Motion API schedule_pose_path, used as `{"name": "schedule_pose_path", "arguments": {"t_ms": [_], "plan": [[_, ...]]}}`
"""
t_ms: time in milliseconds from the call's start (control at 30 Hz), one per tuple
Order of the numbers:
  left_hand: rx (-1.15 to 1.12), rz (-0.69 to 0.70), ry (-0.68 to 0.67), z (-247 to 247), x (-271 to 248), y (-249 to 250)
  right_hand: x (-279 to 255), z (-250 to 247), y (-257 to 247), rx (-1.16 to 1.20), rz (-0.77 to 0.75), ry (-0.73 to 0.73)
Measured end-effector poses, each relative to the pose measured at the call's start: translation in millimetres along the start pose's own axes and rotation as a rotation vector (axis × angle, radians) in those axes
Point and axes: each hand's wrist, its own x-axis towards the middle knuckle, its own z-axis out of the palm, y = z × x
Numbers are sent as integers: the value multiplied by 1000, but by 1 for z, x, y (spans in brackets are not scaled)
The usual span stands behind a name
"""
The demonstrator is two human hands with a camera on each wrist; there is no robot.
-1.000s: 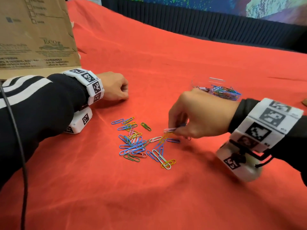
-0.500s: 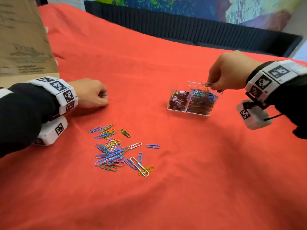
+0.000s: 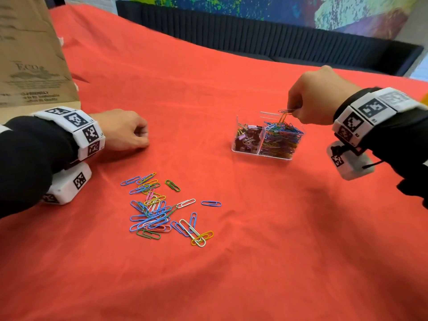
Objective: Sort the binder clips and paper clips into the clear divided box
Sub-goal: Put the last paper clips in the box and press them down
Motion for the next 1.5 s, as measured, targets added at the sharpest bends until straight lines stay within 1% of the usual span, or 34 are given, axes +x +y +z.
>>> {"name": "schedule_pose_path", "arguments": {"t_ms": [167, 400, 567, 667, 800, 900, 1000, 1200, 1400, 1500], "plan": [[2, 5, 6, 0, 1, -1, -9, 3, -8, 18, -79, -38], [-7, 3, 3, 0, 0, -1, -15, -1, -4, 87, -70, -52], [-16, 4, -5, 1, 1, -3, -14, -2, -4, 141, -75, -18], [-13, 6, -6, 0, 1, -3, -14, 9, -10, 183, -150, -23], [-14, 4, -9, 0, 1, -2, -13, 19, -14, 181, -266, 23], [-18, 3, -11, 0, 1, -3, -12, 18, -17, 175, -251, 35], [-18, 3, -14, 0, 1, -2, -12, 18, -17, 152, -209, 3], [-20, 0, -12, 0, 1, -2, -17, 13, -15, 145, -195, -38], [-20, 3, -20, 0, 1, -2, -8, 8, -20, 207, -212, 23], [-23, 1, -23, 0, 1, -1, 2, 7, -29, 177, -237, -48]]}}
